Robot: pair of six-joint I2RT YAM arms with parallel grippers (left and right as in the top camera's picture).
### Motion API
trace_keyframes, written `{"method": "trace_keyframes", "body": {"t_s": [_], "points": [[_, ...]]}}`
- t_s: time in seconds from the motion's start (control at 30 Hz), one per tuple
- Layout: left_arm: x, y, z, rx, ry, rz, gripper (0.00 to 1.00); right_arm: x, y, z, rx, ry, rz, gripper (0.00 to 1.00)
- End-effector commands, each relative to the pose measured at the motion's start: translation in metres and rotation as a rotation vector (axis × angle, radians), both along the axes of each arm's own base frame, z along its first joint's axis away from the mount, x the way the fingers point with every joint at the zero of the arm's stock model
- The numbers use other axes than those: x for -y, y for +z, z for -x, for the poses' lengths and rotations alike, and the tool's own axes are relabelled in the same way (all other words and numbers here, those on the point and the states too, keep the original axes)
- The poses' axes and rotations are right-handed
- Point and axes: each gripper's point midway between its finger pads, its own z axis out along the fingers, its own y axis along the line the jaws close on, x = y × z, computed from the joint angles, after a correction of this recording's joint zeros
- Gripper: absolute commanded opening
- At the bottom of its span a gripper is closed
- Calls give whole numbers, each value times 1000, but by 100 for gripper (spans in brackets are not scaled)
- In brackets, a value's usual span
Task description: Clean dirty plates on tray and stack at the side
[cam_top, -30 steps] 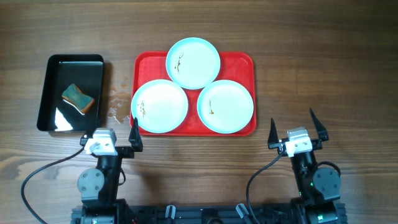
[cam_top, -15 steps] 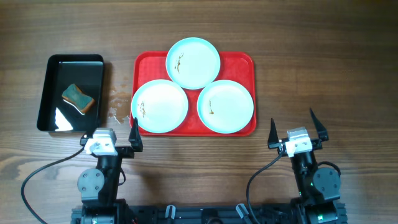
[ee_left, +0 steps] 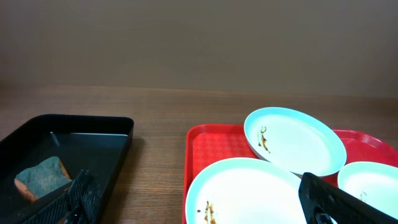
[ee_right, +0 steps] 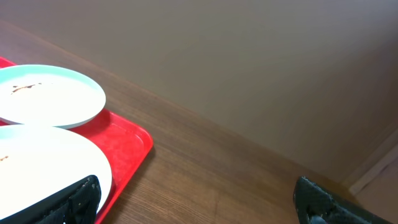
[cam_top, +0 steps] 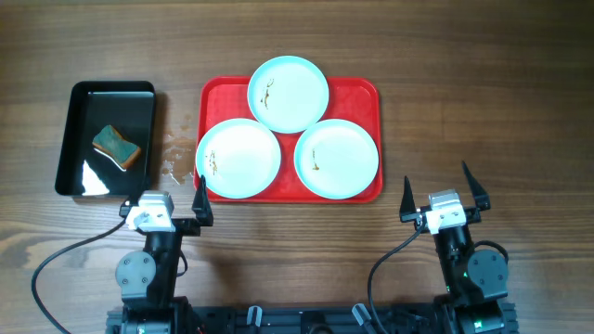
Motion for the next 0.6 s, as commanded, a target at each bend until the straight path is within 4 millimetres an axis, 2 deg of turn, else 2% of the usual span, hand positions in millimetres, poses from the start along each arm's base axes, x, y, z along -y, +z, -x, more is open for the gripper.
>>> {"method": "trace_keyframes", "body": {"t_s": [0.0,0.17,0.23,0.3,0.33,0.37,0.43,0.57], "points": [[-4,-1,0,1,17,-18,100,4,2,0,9,-19,6,100],[-4,-1,0,1,17,-17,100,4,2,0,9,-19,6,100],[5,0,1,5,-31,-5,100,4,2,0,9,-19,6,100],[33,4,5,5,-186,129,100,4,2,0,9,-19,5,100],[54,7,11,-14,-309,235,100,4,2,0,9,-19,5,100],[85,7,27,-88,-496,402,100,4,2,0,9,-19,5,100],[108,7,44,-172,-648,521,100,4,2,0,9,-19,6,100],[115,17,50,-214,-691,661,100,4,2,0,9,-19,6,100]]}}
